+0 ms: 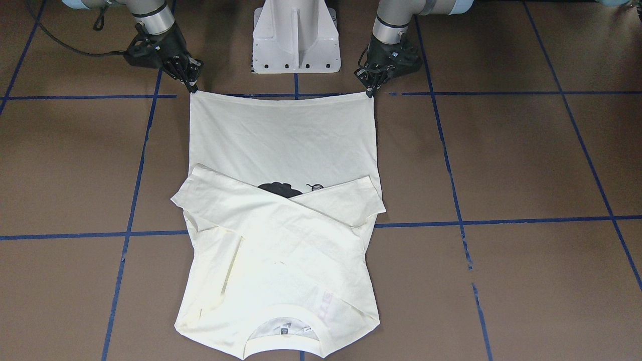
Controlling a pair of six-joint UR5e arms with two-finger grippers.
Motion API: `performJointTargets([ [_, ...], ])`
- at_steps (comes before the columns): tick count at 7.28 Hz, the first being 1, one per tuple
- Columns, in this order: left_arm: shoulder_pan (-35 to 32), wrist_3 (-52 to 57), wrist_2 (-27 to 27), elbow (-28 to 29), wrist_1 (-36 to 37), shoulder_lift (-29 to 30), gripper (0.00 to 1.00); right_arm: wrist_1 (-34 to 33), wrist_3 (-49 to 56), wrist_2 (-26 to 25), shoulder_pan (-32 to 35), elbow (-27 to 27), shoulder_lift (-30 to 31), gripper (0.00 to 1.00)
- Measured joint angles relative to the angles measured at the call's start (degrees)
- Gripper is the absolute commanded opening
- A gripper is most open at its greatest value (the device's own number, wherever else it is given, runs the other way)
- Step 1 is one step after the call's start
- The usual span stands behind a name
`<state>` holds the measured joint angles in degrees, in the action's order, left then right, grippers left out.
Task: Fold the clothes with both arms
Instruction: 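Grasp the hem corners with both grippers and lift them, then fold the hem with both grippers toward the collar and release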
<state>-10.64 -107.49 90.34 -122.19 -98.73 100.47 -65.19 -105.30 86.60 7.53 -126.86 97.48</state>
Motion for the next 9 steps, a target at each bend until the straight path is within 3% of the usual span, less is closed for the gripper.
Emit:
performJointTargets([
  [3,3.5,-4.6,4.2,-8.3,0.4,-4.4,0.0,0.0,0.0,0.8,-3.7,-7.0,4.5,0.0],
  [5,-0.9,-2.2,6.7,-8.3,0.2,-2.9,0.0,0.0,0.1,1.4,1.7,-8.5,3.2,0.0],
  [6,-5.7,1.8,7.0,-4.9,0.3,0.6,0.0,-0.1,0.7,3.3,6.6,-6.5,0.0,0.0],
  [9,-20.7,14.1,7.6,8.4,0.3,11.6,0.0,-0.3,8.8,16.4,25.4,8.0,-13.7,0.0],
])
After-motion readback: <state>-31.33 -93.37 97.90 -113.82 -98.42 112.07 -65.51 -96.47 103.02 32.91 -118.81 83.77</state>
